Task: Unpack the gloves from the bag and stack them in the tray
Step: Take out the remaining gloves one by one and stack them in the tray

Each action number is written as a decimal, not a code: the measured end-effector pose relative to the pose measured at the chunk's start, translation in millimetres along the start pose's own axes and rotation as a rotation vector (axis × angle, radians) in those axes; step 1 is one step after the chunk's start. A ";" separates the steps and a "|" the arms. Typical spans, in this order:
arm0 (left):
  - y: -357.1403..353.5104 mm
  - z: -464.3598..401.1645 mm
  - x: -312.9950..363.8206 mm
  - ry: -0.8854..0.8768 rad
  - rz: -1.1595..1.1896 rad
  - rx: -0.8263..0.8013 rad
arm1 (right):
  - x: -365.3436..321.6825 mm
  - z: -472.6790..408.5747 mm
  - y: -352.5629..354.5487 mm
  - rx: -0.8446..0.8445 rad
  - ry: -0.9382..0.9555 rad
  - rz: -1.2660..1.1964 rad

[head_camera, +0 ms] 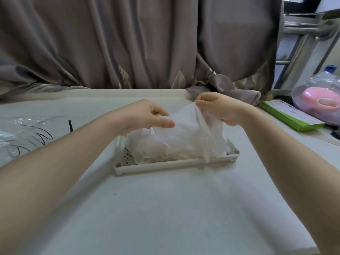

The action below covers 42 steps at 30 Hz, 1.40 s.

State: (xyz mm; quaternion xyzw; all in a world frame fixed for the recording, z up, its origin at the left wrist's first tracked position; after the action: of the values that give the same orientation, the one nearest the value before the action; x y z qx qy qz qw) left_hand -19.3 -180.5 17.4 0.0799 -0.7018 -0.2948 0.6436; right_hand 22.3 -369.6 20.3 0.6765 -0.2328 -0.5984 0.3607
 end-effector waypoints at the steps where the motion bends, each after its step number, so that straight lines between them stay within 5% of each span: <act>1: 1.8 1.1 -0.4 -0.001 -0.060 -0.016 | 0.2 0.3 -1.8 -0.008 0.005 0.032; 4: 3.7 2.3 -3.9 0.034 -0.073 -0.075 | 0.4 -2.5 -4.7 -0.039 0.048 0.131; 10: 7.0 2.2 -18.9 0.114 0.663 -0.186 | 16.7 1.9 -14.6 -0.385 0.014 -0.140; 18: -6.1 1.7 -1.3 0.075 0.786 -0.185 | 28.2 12.6 -3.6 -0.490 0.058 -0.561; 20: -6.2 -0.8 -3.0 0.094 0.640 -0.128 | 30.6 6.6 0.9 -0.446 0.007 -0.480; 24: 6.4 -9.7 -27.0 0.137 0.188 0.066 | 35.4 -14.0 -3.2 -0.343 -0.084 0.104; 33: 27.6 -23.5 -33.7 0.063 -0.329 0.266 | 27.4 -29.9 -10.8 0.006 -0.062 0.600; 36: 21.6 -19.3 -13.3 -0.121 -0.700 0.364 | -0.9 -9.8 -21.7 0.187 0.162 0.694; 39: -13.6 -17.9 4.1 -0.384 -0.759 0.134 | -12.4 12.5 -63.0 -0.067 0.300 0.751; 42: -42.4 -17.9 -38.5 -0.075 -1.010 -0.115 | 16.2 16.9 -77.6 -0.190 0.153 0.896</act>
State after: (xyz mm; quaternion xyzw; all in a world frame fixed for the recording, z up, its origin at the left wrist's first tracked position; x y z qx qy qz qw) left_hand -7.5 -201.6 -37.5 0.3632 -0.5809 -0.6099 0.3983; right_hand -0.5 -336.2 -50.0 0.5154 -0.4189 -0.3507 0.6602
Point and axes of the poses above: each hand's wrist, its own z-axis away from the middle knuckle, its own y-axis out of the back of the hand, x = y × z, the point moved 6 cm from there along -z, towards the middle knuckle, and after that the axes turned 10 degrees about z, right-handed, at the moved point
